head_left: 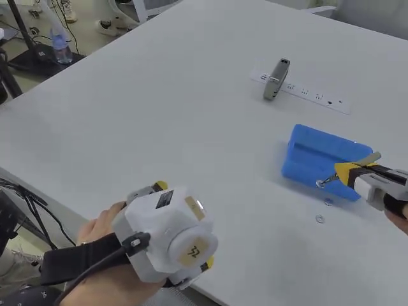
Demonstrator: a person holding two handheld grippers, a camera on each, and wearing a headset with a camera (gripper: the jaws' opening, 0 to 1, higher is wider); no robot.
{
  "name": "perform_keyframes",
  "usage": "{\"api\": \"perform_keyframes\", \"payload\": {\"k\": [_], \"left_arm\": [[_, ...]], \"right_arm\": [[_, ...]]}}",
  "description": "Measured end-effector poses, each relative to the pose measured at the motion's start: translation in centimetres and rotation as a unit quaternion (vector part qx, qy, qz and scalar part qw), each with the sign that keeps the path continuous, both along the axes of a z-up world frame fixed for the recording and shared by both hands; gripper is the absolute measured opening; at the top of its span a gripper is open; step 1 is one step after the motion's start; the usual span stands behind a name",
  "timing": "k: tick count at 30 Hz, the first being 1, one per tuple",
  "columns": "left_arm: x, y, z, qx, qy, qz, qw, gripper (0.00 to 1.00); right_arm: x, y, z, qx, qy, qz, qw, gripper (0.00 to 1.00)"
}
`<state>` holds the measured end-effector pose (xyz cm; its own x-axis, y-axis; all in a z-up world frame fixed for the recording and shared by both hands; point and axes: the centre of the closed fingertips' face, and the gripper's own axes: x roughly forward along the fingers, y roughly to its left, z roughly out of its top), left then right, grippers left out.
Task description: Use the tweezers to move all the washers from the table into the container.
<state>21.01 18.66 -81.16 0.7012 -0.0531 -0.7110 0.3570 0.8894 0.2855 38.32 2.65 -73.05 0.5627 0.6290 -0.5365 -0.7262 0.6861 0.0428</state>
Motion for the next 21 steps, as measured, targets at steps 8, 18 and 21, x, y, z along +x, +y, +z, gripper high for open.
{"api": "perform_keyframes", "payload": {"k": [8,18,21], "left_arm": [[0.0,0.0,-0.1,0.001,0.002,-0.001,1.0,0.83],[-0.1,0.0,-0.2,0.003,0.005,-0.001,1.0,0.83],[-0.1,0.0,-0.3,0.004,0.006,-0.001,1.0,0.83]], "right_arm": [[1.3,0.2,0.4,0.0,-0.011,-0.001,0.9999,0.01],[4.1,0.3,0.6,0.004,-0.024,-0.018,0.9996,0.01],[4.6,0.3,0.2,0.005,-0.021,-0.024,0.9995,0.01]]}}
